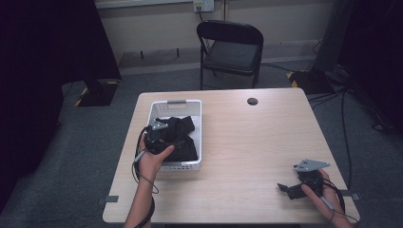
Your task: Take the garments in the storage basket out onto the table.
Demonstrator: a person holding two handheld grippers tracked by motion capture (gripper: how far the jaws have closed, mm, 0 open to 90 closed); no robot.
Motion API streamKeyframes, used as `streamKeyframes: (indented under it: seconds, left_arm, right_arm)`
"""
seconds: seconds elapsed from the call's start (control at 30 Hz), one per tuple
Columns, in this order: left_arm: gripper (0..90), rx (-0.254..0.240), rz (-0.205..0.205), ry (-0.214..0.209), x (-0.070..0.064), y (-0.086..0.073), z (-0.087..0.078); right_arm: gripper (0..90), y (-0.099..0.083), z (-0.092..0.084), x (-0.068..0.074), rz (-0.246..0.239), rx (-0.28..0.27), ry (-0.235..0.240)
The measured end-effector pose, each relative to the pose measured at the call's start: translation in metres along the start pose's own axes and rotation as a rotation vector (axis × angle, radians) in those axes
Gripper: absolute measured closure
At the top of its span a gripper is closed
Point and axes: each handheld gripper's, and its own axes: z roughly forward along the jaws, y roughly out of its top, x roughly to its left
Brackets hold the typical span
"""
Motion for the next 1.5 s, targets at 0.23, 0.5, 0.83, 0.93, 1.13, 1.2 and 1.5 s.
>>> streamKeyframes:
  seconds: [0.23, 0.5, 0.83, 0.93, 1.13, 1.2, 1.5]
  left_arm:
    - [3.4, 0.006, -0.007, 0.006, 0.002, 0.003, 0.005]
    - [3.1, 0.008, -0.044, 0.008, 0.009, 0.004, 0.011]
    - [2.3, 0.043, -0.069, 0.018, 0.016, 0.013, 0.019]
    - [2.6, 0.027, -0.067, 0.027, 0.014, 0.016, 0.020]
    - [2.5, 0.061, -0.067, 0.036, 0.014, 0.021, 0.027]
    - [2.5, 0.083, -0.069, 0.044, 0.014, 0.024, 0.033]
    - [2.9, 0.139, -0.116, 0.053, 0.015, 0.031, 0.050]
  right_arm:
    - [0.0, 0.000, 0.000, 0.000, 0.000, 0.000, 0.000]
    - [0.0, 0.000, 0.000, 0.000, 0.000, 0.000, 0.000]
    - [0.0, 0.000, 0.000, 0.000, 0.000, 0.000, 0.000]
    - [0.0, 0.000, 0.000, 0.000, 0.000, 0.000, 0.000]
    - [0.0, 0.000, 0.000, 0.000, 0.000, 0.000, 0.000]
    - [0.0, 0.000, 0.000, 0.000, 0.000, 0.000, 0.000]
    - [0.0, 0.000, 0.000, 0.000, 0.000, 0.000, 0.000]
